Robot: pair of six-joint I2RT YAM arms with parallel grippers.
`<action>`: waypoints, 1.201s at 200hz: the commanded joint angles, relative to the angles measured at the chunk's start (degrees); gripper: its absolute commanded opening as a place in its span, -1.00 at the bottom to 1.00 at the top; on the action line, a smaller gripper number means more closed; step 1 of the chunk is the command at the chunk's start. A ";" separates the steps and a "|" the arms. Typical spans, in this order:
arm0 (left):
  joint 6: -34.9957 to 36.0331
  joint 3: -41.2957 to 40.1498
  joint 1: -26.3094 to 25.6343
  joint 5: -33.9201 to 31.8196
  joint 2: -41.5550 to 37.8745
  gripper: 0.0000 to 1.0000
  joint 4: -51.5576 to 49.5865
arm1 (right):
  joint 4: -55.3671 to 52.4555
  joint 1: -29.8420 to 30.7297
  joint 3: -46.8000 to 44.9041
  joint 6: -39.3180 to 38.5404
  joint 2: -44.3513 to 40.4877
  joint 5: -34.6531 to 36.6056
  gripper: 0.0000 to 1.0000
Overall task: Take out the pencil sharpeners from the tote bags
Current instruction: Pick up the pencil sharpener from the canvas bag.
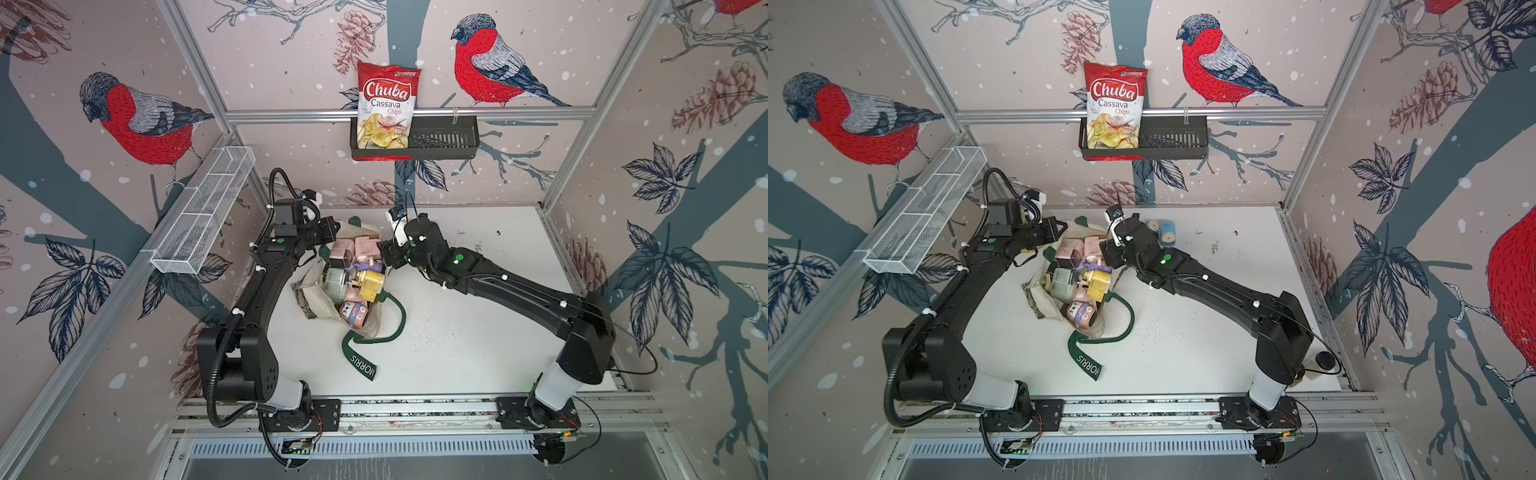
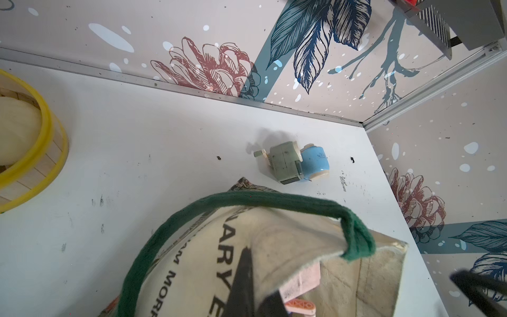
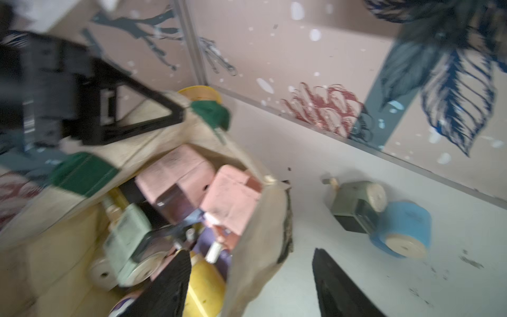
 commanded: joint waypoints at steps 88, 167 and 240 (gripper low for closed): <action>0.30 0.44 0.18 1.03 -0.31 -1.00 1.27 | -30.02 2.23 25.87 -7.36 20.57 -8.97 0.42; 0.31 0.38 0.17 0.99 -0.24 -1.00 1.28 | -37.31 3.01 30.67 -9.85 25.63 -5.55 0.55; 0.31 0.41 0.15 0.97 -0.22 -1.00 1.27 | -40.04 3.01 28.95 -14.09 26.76 -12.28 0.58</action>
